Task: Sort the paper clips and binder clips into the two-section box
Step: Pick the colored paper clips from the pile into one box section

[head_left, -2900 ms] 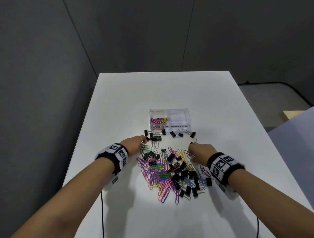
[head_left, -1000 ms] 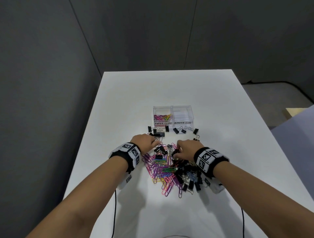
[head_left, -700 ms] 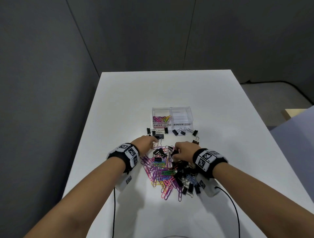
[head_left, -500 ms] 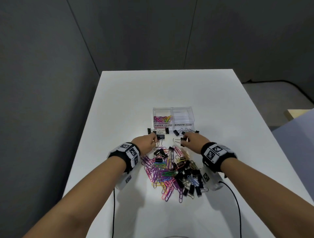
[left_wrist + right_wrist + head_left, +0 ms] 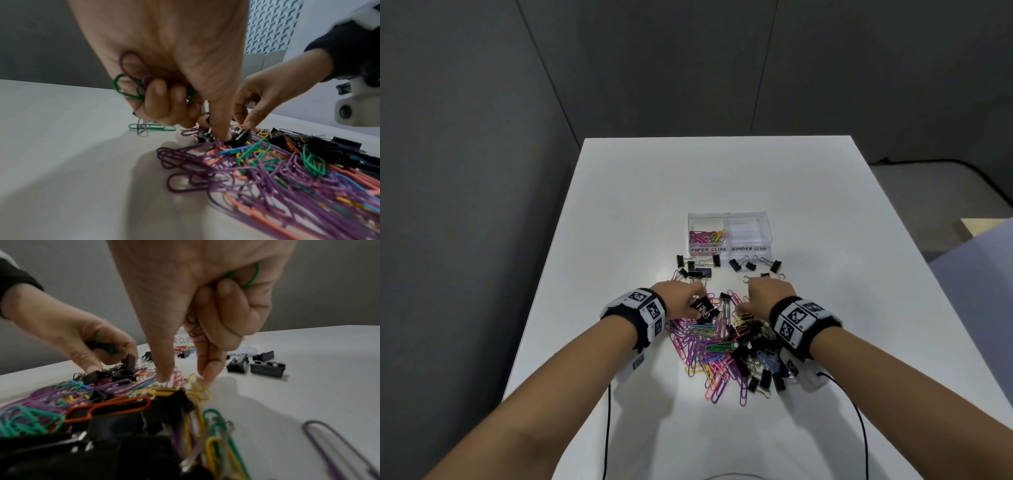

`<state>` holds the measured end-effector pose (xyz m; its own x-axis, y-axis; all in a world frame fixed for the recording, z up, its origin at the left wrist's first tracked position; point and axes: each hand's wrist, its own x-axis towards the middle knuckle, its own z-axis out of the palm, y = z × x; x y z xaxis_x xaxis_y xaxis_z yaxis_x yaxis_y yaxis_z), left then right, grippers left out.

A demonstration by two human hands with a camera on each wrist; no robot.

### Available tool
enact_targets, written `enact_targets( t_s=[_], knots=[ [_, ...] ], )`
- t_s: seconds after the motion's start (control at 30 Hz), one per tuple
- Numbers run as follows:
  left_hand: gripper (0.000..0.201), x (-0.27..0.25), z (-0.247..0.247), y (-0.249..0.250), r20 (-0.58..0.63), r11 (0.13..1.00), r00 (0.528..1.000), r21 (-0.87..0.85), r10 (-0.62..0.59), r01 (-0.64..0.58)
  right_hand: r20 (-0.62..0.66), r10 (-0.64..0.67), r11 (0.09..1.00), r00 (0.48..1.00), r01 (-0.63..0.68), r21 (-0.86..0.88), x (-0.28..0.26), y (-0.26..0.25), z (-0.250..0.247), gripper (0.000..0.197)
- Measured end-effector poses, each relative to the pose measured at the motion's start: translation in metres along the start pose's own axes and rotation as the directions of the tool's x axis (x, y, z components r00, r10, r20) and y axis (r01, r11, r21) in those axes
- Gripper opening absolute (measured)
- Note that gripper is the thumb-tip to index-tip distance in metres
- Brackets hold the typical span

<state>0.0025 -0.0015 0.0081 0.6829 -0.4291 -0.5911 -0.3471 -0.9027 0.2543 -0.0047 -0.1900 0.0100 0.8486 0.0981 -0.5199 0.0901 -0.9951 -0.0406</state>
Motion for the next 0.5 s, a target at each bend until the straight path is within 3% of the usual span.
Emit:
enact_targets(
  t_s=[0.17,0.27,0.4,0.5],
  knots=[
    [0.046,0.003,0.002,-0.002,-0.004,1.000,1.000,-0.001,-0.010,0.010,0.043,0.087,0.994,0.995,-0.090,0.069,0.002,-0.010,0.002,0.039],
    [0.043,0.003,-0.001,-0.003,-0.020,1.000,1.000,0.014,0.003,-0.003,0.083,0.112,0.984,0.990,-0.122,0.126,0.006,-0.009,0.000,0.029],
    [0.038,0.006,-0.015,-0.008,-0.116,1.000,0.993,-0.009,0.006,-0.007,0.120,0.116,0.974,0.986,-0.137,0.182,0.013,-0.003,0.004,0.040],
    [0.035,0.011,-0.027,-0.008,-0.218,0.999,0.976,-0.031,-0.019,0.012,0.136,0.117,0.971,0.984,-0.142,0.193,0.016,-0.003,0.006,0.036]
  ],
)
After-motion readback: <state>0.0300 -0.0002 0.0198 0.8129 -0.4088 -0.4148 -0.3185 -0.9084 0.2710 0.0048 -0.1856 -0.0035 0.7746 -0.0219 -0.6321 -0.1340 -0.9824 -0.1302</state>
